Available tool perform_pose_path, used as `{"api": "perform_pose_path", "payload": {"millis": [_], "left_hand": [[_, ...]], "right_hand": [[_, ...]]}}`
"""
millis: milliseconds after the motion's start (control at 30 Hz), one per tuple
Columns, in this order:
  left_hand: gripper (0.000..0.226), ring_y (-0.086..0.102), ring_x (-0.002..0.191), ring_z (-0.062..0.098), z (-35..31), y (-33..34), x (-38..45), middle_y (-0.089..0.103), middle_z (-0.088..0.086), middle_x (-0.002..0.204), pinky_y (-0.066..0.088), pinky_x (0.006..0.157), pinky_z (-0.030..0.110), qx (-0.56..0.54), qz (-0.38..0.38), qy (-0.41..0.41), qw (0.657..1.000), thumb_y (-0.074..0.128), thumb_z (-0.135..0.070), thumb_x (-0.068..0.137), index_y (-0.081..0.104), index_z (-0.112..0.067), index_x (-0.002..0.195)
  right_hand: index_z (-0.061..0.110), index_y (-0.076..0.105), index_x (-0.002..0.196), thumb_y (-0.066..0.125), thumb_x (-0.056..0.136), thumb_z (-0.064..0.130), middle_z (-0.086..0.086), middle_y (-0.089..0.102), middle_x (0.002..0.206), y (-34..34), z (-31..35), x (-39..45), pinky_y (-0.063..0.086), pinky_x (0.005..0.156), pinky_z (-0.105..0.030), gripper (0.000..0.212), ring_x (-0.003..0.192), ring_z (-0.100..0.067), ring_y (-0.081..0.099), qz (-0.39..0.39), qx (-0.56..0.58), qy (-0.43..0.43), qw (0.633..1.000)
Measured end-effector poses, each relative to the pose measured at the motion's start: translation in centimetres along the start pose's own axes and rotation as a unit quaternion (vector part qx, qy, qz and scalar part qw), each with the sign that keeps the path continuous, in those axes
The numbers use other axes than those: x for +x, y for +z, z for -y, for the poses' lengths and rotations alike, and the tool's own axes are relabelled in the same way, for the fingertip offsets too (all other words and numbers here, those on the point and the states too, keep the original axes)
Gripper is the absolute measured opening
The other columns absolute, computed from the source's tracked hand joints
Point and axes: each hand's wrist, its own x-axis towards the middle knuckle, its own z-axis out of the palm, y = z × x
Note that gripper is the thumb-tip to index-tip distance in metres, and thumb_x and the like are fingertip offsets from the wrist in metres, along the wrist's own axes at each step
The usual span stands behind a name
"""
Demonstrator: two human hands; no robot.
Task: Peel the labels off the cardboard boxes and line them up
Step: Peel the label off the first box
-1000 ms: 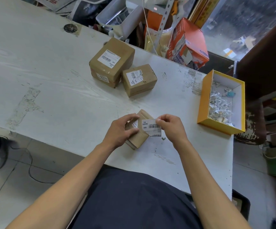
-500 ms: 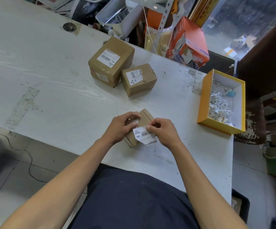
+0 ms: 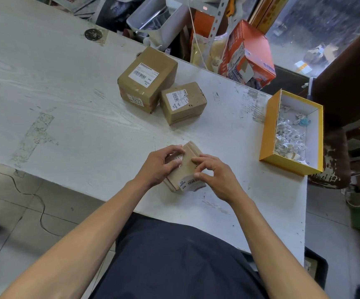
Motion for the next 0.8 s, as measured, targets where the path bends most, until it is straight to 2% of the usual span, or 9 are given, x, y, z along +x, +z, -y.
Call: {"api": "perform_pose_path", "payload": {"millis": [100, 300, 433, 567, 800], "left_hand": [[0.023, 0.057, 0.112, -0.012, 0.0, 0.0, 0.0, 0.061, -0.021, 0.124, 0.048, 0.090, 0.014, 0.010, -0.002, 0.002, 1.000, 0.067, -0.012, 0.090, 0.068, -0.028, 0.106], [0.026, 0.058, 0.115, -0.009, -0.2, 0.3, 0.0, 0.063, -0.020, 0.120, 0.049, 0.089, 0.013, 0.002, -0.016, 0.011, 1.000, 0.066, -0.007, 0.090, 0.067, -0.026, 0.108], [0.029, 0.059, 0.115, -0.005, 0.2, 0.6, -0.2, 0.064, -0.017, 0.124, 0.051, 0.096, 0.024, 0.031, -0.035, 0.030, 0.998, 0.067, -0.012, 0.089, 0.067, -0.026, 0.114], [0.028, 0.060, 0.116, -0.003, 0.4, 0.6, -0.3, 0.063, -0.011, 0.131, 0.051, 0.099, 0.027, 0.052, -0.040, 0.042, 0.997, 0.069, -0.013, 0.088, 0.068, -0.024, 0.114], [0.019, 0.063, 0.114, 0.000, 0.2, 0.8, 0.2, 0.065, -0.011, 0.127, 0.053, 0.098, 0.033, 0.046, -0.040, 0.043, 0.997, 0.068, -0.010, 0.087, 0.069, -0.021, 0.103]], "right_hand": [[0.019, 0.069, 0.079, 0.072, 0.084, 0.016, 0.023, 0.060, 0.125, 0.4, -0.3, -0.3, 0.032, 0.105, -0.023, 0.007, 0.129, 0.008, 0.037, -0.010, 0.012, -0.005, 1.000], [0.019, 0.068, 0.081, 0.072, 0.084, 0.017, 0.018, 0.062, 0.124, 0.5, 0.0, 0.4, 0.033, 0.106, -0.026, 0.005, 0.129, -0.001, 0.040, -0.022, -0.022, -0.026, 0.999], [0.020, 0.069, 0.078, 0.073, 0.083, 0.017, 0.022, 0.064, 0.117, 0.3, 0.1, 0.8, 0.034, 0.104, -0.025, 0.007, 0.124, 0.000, 0.042, -0.029, -0.016, -0.015, 0.999], [0.021, 0.069, 0.077, 0.073, 0.083, 0.018, 0.024, 0.063, 0.116, 0.3, -0.1, 0.7, 0.033, 0.103, -0.022, 0.007, 0.124, 0.002, 0.042, -0.026, -0.005, -0.009, 1.000], [0.021, 0.070, 0.078, 0.073, 0.082, 0.018, 0.023, 0.063, 0.116, 0.2, -0.2, 0.8, 0.028, 0.097, -0.010, 0.006, 0.125, 0.003, 0.041, -0.026, -0.001, -0.010, 1.000]]}}
